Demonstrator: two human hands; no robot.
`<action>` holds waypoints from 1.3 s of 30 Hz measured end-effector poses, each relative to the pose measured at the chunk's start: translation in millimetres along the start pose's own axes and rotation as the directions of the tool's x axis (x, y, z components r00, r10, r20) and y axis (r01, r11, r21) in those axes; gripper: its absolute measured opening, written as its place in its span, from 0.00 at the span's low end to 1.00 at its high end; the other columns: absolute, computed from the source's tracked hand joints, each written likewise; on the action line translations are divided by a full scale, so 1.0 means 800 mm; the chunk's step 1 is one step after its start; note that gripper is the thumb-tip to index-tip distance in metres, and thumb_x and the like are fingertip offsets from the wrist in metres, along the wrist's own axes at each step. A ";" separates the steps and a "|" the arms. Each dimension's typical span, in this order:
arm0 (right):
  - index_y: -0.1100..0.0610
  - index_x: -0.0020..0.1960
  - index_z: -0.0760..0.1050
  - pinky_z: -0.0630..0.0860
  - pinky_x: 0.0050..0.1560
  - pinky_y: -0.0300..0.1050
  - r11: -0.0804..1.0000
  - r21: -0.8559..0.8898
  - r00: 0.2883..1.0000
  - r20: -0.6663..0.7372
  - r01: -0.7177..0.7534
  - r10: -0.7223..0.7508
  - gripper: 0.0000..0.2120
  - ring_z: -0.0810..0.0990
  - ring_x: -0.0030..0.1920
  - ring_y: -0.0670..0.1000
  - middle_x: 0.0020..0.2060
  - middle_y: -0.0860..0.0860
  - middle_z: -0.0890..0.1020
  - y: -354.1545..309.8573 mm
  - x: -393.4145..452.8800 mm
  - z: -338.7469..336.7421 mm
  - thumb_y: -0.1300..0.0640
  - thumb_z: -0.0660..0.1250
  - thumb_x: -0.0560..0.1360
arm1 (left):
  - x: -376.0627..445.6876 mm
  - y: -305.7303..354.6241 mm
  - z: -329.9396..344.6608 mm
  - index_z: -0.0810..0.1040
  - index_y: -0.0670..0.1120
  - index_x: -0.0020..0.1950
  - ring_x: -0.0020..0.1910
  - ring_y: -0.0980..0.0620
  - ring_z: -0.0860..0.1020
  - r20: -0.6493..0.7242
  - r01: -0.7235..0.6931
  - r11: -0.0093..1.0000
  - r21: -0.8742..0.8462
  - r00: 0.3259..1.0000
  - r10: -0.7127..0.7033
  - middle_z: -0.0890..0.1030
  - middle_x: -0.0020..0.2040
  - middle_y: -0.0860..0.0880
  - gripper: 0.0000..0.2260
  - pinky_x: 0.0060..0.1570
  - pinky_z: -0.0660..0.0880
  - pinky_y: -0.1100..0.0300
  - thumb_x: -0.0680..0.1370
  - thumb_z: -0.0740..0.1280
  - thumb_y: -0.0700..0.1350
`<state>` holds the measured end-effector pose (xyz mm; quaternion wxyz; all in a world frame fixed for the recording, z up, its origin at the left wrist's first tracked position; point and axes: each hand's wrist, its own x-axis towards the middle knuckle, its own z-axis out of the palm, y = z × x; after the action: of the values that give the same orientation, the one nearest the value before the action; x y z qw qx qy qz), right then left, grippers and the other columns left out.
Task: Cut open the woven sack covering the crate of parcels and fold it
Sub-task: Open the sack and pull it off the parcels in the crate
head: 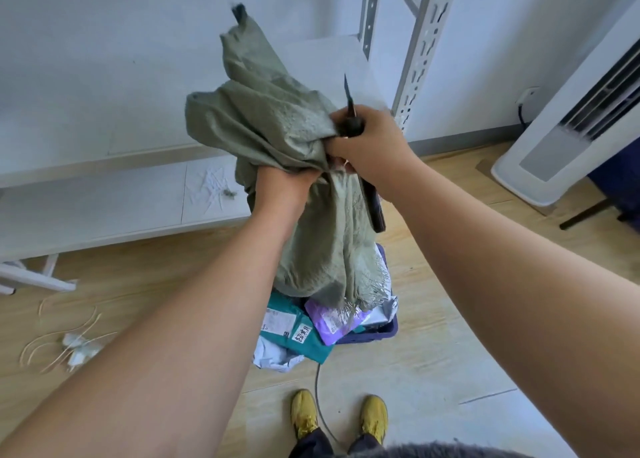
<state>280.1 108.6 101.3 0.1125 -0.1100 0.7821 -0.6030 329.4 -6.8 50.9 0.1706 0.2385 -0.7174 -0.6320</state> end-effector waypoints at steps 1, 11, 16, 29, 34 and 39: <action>0.49 0.46 0.78 0.73 0.29 0.36 1.000 0.013 1.000 0.019 0.011 -0.011 0.12 0.77 0.30 0.44 0.41 0.48 0.82 0.007 -0.001 -0.002 0.64 0.73 0.68 | 0.000 -0.004 -0.004 0.75 0.56 0.54 0.47 0.54 0.78 -0.020 0.017 1.000 0.009 1.000 -0.017 0.79 0.48 0.57 0.18 0.53 0.74 0.54 0.69 0.77 0.45; 0.55 0.40 0.76 0.75 0.27 0.41 0.992 -0.031 0.986 0.104 -0.125 0.127 0.08 0.73 0.23 0.46 0.25 0.47 0.77 0.058 -0.017 0.009 0.61 0.76 0.69 | 0.009 0.031 -0.027 0.76 0.44 0.64 0.61 0.49 0.78 0.087 -0.052 0.993 -0.104 0.994 0.062 0.78 0.62 0.46 0.26 0.63 0.73 0.48 0.66 0.74 0.46; 0.49 0.37 0.75 0.76 0.29 0.42 0.999 0.011 0.999 0.013 -0.033 0.033 0.10 0.74 0.22 0.45 0.22 0.44 0.76 0.037 -0.006 0.020 0.60 0.75 0.69 | 0.009 0.052 -0.033 0.77 0.44 0.61 0.61 0.48 0.77 0.030 -0.106 0.976 -0.192 0.993 0.114 0.79 0.61 0.45 0.24 0.64 0.72 0.46 0.66 0.75 0.46; 0.51 0.39 0.75 0.74 0.32 0.40 0.994 -0.102 0.995 0.096 0.050 -0.041 0.08 0.76 0.28 0.42 0.28 0.43 0.78 0.027 -0.006 0.031 0.57 0.74 0.69 | -0.021 -0.031 -0.055 0.72 0.48 0.67 0.58 0.52 0.78 0.166 0.129 0.971 0.199 0.973 -0.163 0.80 0.58 0.53 0.32 0.58 0.74 0.55 0.66 0.79 0.49; 0.50 0.59 0.75 0.79 0.49 0.46 0.989 -0.148 0.996 0.091 0.027 -0.014 0.25 0.81 0.45 0.44 0.47 0.43 0.80 0.037 -0.013 0.037 0.52 0.79 0.65 | -0.013 -0.040 -0.053 0.77 0.46 0.58 0.53 0.47 0.80 -0.064 0.163 0.986 0.042 0.985 -0.160 0.82 0.53 0.50 0.17 0.52 0.75 0.55 0.70 0.75 0.44; 0.51 0.68 0.69 0.77 0.50 0.40 0.971 -0.236 0.993 0.112 -0.022 0.050 0.37 0.78 0.48 0.40 0.50 0.41 0.79 0.062 -0.028 0.036 0.50 0.80 0.62 | -0.002 -0.019 -0.050 0.80 0.45 0.58 0.50 0.49 0.80 -0.097 0.120 0.993 0.013 0.988 -0.118 0.83 0.51 0.51 0.19 0.57 0.76 0.48 0.68 0.75 0.46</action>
<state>308.4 101.2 47.1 0.1552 -0.1433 0.8418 -0.4967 354.4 -40.0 41.5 0.1645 0.3126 -0.6986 -0.6222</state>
